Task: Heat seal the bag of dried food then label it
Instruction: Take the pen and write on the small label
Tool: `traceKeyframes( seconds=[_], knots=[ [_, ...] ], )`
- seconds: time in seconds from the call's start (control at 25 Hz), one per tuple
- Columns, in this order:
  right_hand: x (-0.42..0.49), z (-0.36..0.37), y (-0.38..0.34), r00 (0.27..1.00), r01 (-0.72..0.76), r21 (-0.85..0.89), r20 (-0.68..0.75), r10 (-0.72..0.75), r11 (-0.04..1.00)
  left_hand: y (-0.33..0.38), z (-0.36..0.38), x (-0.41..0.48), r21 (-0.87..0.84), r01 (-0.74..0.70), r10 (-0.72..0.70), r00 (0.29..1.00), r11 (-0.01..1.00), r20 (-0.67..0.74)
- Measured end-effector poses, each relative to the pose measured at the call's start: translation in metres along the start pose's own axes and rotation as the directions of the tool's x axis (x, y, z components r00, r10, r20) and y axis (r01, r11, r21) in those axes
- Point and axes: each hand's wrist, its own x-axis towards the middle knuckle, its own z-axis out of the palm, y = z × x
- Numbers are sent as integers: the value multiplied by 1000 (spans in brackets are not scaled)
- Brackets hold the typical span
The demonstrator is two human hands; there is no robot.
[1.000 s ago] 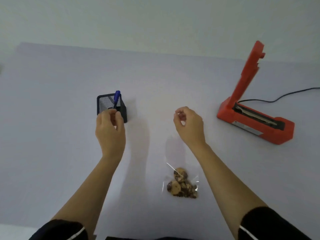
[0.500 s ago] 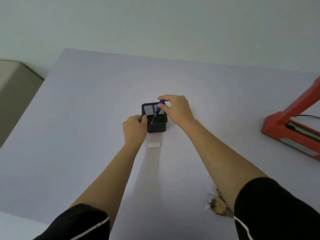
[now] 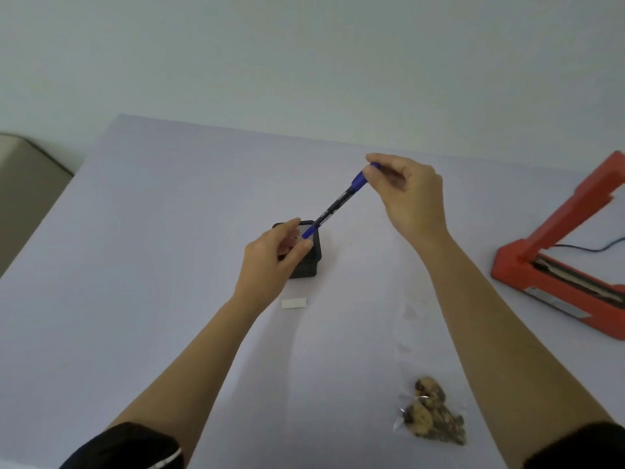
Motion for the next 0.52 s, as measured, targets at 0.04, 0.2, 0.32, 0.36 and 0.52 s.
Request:
traceKeyframes(
  seconds=[0.04,0.2,0.32,0.36,0.52],
  knots=[
    [-1,-3,-4,1000,0,11,-5,0,1000,4,1,-1,-39,7,-7,1000,999,14],
    [-13,-5,-12,995,-47,166,-79,61,985,18,7,-8,-210,21,-38,996,977,-78],
    [-34,12,-9,984,-154,198,-53,168,968,34,14,-19,-134,-92,84,994,987,-67],
    [-41,19,-7,981,-179,183,-46,190,967,36,17,-22,-60,-160,157,986,985,-49],
    [-49,31,-8,953,-258,168,-120,280,951,40,22,-26,40,-266,263,963,963,62]
  ],
)
